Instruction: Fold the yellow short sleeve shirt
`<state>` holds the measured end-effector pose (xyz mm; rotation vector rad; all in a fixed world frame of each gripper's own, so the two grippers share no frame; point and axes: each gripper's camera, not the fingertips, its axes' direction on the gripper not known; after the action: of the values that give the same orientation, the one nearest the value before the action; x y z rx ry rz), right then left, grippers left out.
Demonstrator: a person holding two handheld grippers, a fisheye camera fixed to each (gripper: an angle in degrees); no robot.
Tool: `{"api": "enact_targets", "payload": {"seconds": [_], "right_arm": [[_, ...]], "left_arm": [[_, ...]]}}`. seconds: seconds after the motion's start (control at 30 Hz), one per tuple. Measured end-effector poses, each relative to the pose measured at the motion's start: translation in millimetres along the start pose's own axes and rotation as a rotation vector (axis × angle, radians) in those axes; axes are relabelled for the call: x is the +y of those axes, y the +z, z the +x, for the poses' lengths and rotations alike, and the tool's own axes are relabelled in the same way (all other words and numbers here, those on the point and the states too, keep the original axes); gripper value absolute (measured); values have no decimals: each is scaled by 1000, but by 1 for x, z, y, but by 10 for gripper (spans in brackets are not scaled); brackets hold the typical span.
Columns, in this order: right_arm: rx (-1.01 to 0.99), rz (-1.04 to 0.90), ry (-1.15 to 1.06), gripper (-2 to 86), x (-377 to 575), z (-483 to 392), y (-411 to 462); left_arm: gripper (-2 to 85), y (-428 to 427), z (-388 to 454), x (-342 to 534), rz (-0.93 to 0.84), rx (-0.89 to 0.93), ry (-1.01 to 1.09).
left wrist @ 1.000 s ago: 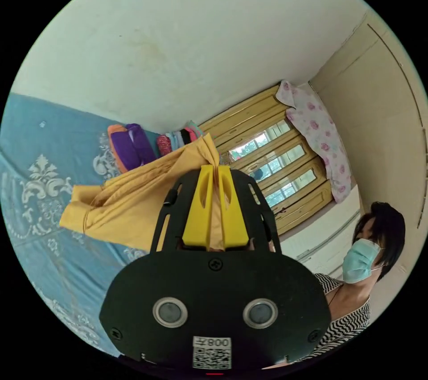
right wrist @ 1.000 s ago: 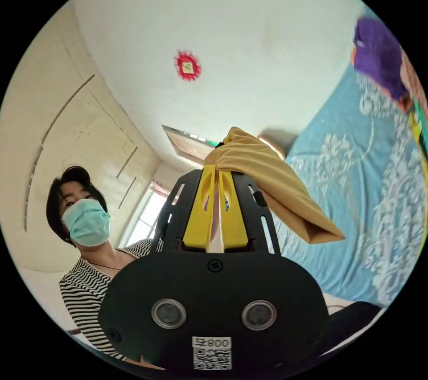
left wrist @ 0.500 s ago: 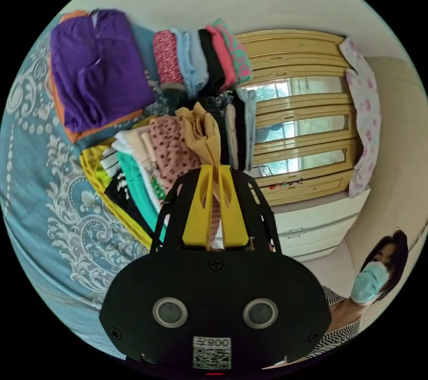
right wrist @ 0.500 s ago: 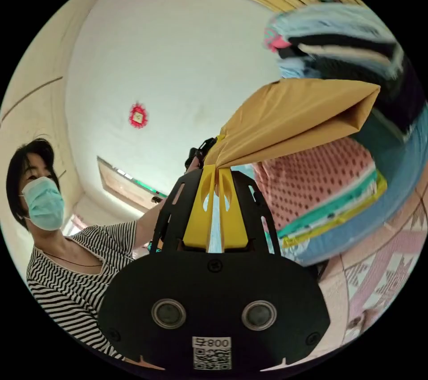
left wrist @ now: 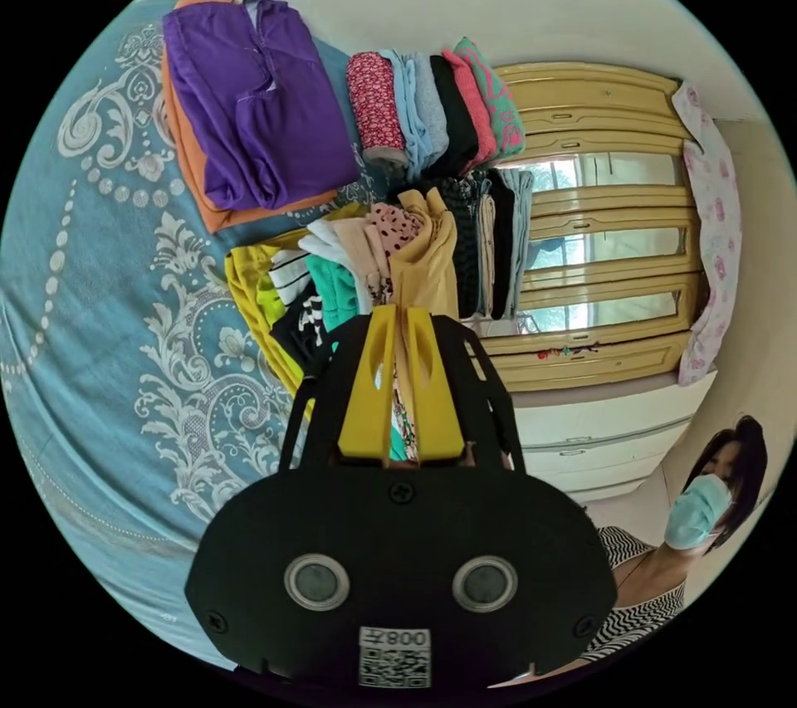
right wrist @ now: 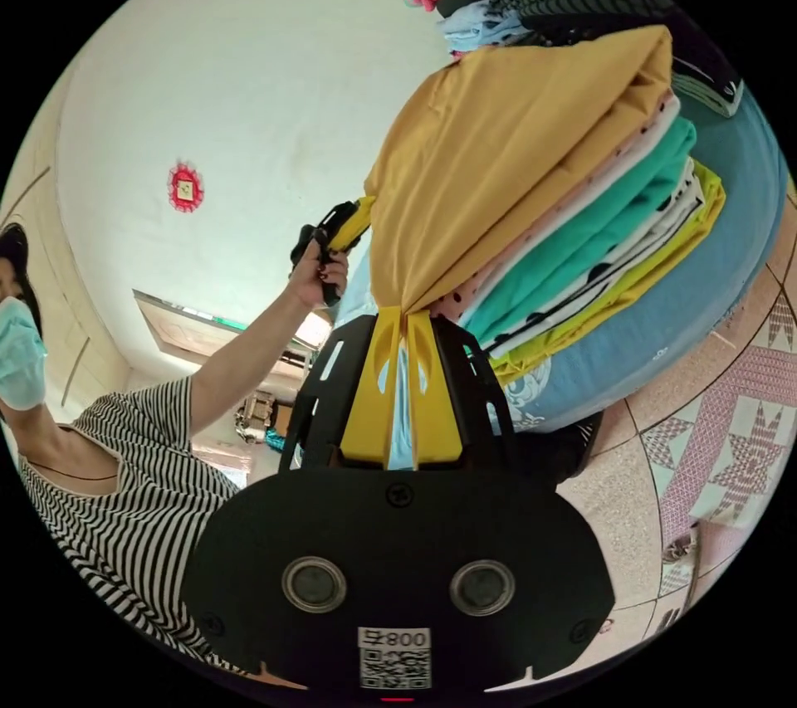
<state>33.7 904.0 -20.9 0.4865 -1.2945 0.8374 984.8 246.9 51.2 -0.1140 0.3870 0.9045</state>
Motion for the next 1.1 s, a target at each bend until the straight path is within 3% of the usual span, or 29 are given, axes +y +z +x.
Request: {"api": "enact_targets", "payload": {"seconds": [0.23, 0.4, 0.53, 0.73, 0.9, 1.03, 1.1], "right_arm": [[-46, 46, 48, 7, 13, 5, -19], [-110, 73, 90, 8, 25, 8, -25], [-184, 98, 134, 8, 38, 11, -32], [-242, 207, 199, 2, 71, 8, -65], [-34, 266, -7, 1, 58, -50, -92], [268, 224, -241, 1, 30, -102, -63], [403, 154, -291, 1, 21, -110, -35]], "left_arm": [[6, 19, -8, 9, 154, -94, 132], [3, 75, -2, 3, 41, -140, 268], [3, 121, -30, -3, -39, -401, 256], [4, 129, -67, 7, -3, -330, 218], [4, 135, -69, 21, 29, -265, 303], [4, 156, -89, 28, -48, -408, 296], [3, 155, -100, 33, -41, -377, 263]]}}
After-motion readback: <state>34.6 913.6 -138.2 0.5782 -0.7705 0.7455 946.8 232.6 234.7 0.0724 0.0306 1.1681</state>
